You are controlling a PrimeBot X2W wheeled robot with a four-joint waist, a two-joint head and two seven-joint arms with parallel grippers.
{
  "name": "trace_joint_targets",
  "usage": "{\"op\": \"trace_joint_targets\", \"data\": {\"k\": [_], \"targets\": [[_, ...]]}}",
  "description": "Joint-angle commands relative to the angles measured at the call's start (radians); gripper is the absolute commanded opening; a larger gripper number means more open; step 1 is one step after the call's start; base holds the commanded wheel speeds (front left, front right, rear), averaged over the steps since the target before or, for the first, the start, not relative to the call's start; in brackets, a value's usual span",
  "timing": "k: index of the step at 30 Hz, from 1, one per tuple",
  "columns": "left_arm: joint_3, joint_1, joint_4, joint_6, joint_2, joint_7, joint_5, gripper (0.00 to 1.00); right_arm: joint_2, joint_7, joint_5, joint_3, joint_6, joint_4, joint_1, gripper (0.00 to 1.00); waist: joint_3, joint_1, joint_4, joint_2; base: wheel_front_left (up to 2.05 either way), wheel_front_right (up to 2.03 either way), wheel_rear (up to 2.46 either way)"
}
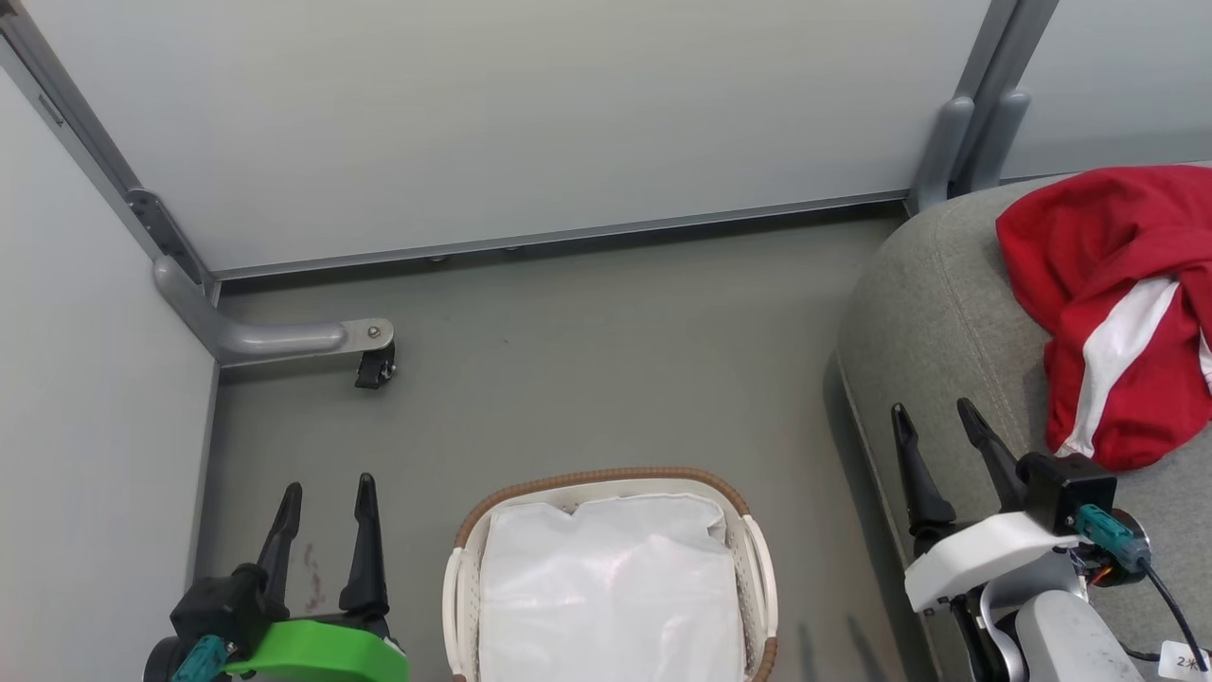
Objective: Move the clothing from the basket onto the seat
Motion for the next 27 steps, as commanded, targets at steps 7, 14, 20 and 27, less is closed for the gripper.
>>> {"op": "trace_joint_targets", "data": {"k": [7,14,20,27], "targets": [[0.0,0.012,0.007,-0.003,-0.001,-0.001,0.006,1.0,-0.004,-0.002,0.012,0.016,-0.001,0.008,0.02,1.0,-0.006,0.0001,0.002,0.0,0.0,0.0,0.0],[0.007,0.017,0.01,-0.003,-0.001,-0.001,0.01,1.0,-0.004,-0.002,0.017,0.023,-0.001,0.012,0.019,1.0,-0.009,0.0001,-0.001,0.0,0.0,0.0,0.0],[0.006,0.005,0.021,0.0,-0.001,0.0,0.0,0.0,0.001,0.0,0.011,0.03,0.0,0.015,0.009,0.0,-0.011,0.0001,-0.004,0.0,0.0,0.0,0.0],[0.004,0.004,0.039,0.001,0.001,0.015,-0.076,0.0,0.005,0.024,0.084,0.019,0.0,0.035,0.021,0.0,-0.012,0.0001,-0.004,0.0,0.0,0.0,0.0]]}}
